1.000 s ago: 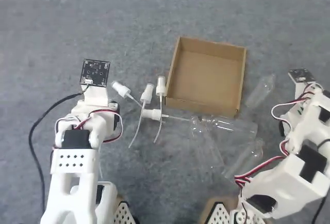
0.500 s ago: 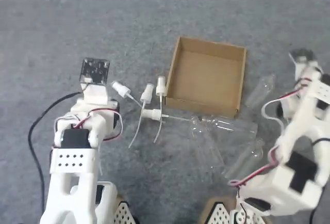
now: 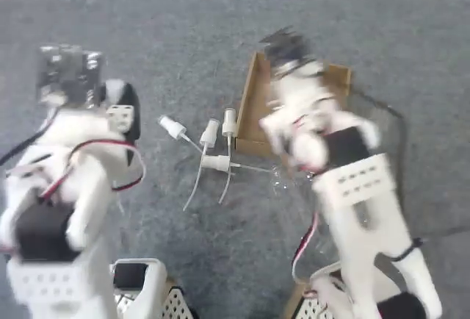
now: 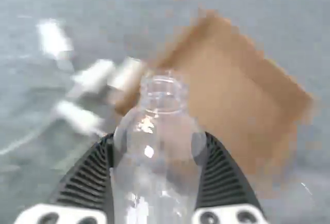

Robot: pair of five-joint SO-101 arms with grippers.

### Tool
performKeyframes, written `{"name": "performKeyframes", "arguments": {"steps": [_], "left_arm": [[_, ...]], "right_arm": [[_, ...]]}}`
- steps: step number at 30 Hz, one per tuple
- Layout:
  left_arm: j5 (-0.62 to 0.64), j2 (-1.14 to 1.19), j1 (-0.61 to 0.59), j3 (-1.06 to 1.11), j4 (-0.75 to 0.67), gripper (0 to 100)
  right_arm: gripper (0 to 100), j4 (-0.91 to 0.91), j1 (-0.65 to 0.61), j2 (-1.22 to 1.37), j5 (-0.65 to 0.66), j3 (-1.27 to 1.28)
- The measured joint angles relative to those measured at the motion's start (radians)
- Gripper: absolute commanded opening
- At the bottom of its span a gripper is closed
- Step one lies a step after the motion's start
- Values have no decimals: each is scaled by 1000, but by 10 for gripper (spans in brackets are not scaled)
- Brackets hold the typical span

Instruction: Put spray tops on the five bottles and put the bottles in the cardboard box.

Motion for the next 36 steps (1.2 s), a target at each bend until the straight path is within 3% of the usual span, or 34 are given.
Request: {"name": "performKeyframes", "arguments": {"steps": [4, 8, 13, 20, 25, 36], "left_arm": [[5, -6, 0, -129, 41, 12], [72, -11, 0, -158, 21, 12], [152, -5, 2, -164, -69, 11], [206, -5, 92, -164, -152, 11], [206, -5, 86, -164, -152, 11], [172, -5, 83, -164, -89, 11]], "right_arm": [[6, -121, -176, -15, -49, 103], [6, -238, -270, -15, -68, 180], [6, -273, -305, -15, -49, 204], [6, -407, -387, -110, -37, 368], [6, -486, -450, -193, -35, 482], [6, -500, -459, -236, -29, 580]]}}
